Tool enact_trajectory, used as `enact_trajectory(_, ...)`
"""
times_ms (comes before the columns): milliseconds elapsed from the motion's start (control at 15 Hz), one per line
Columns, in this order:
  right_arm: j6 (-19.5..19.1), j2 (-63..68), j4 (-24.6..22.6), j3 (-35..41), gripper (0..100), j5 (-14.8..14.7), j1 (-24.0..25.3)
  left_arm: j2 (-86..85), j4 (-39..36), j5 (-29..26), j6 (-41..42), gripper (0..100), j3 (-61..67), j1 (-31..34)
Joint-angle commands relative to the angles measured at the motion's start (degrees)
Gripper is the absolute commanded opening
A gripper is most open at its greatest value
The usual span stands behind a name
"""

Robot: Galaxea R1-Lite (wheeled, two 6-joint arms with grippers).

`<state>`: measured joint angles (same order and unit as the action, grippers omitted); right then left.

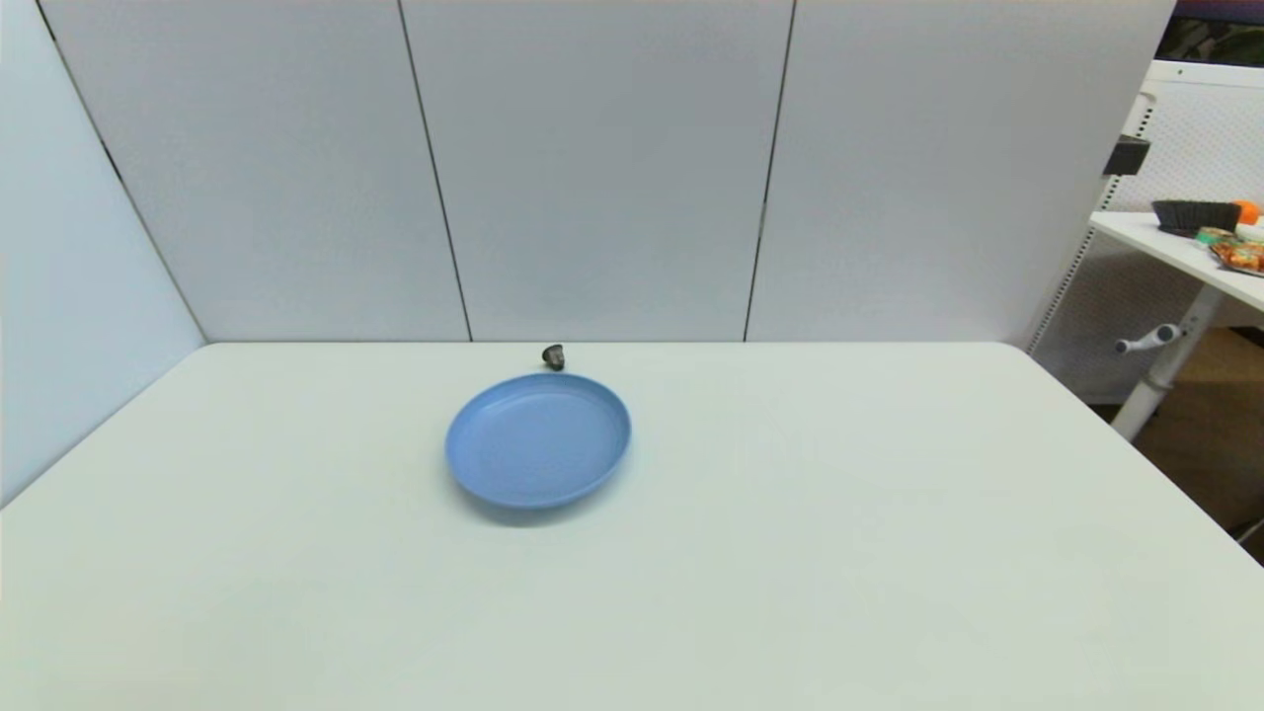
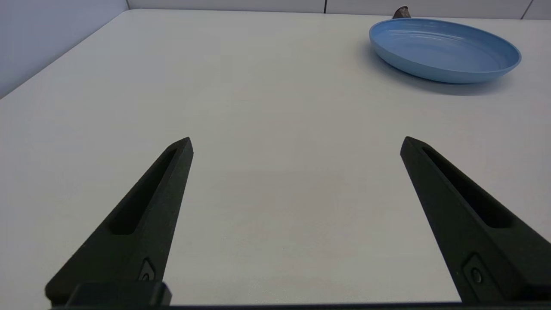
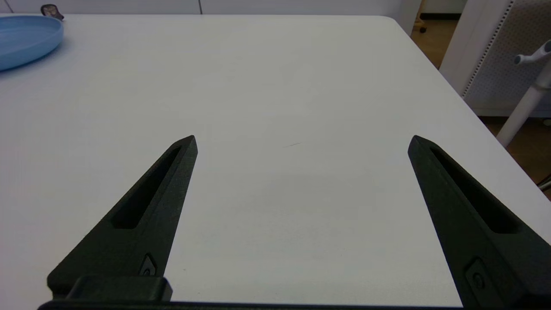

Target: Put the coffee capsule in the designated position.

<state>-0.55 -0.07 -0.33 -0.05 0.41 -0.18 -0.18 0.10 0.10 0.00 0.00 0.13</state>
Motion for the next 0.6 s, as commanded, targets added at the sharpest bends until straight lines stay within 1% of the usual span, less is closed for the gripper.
enact_trajectory(67, -0.3, 0.1, 0.1, 0.0, 100, -0.3, 0.0, 0.2, 0.0, 0.0, 0.0, 100, 0.0, 0.0)
enact_trajectory(133, -0.6, 0.1, 0.0, 0.0, 100, -0.1, 0.0, 0.2, 0.0, 0.0, 0.0, 100, 0.0, 0.0)
enact_trajectory(200, 0.3, 0.1, 0.0, 0.0, 100, -0.3, 0.0, 0.2, 0.0, 0.0, 0.0, 100, 0.0, 0.0)
enact_trajectory(600, 0.3, 0.1, 0.0, 0.0, 100, -0.3, 0.0, 0.2, 0.0, 0.0, 0.0, 100, 0.0, 0.0)
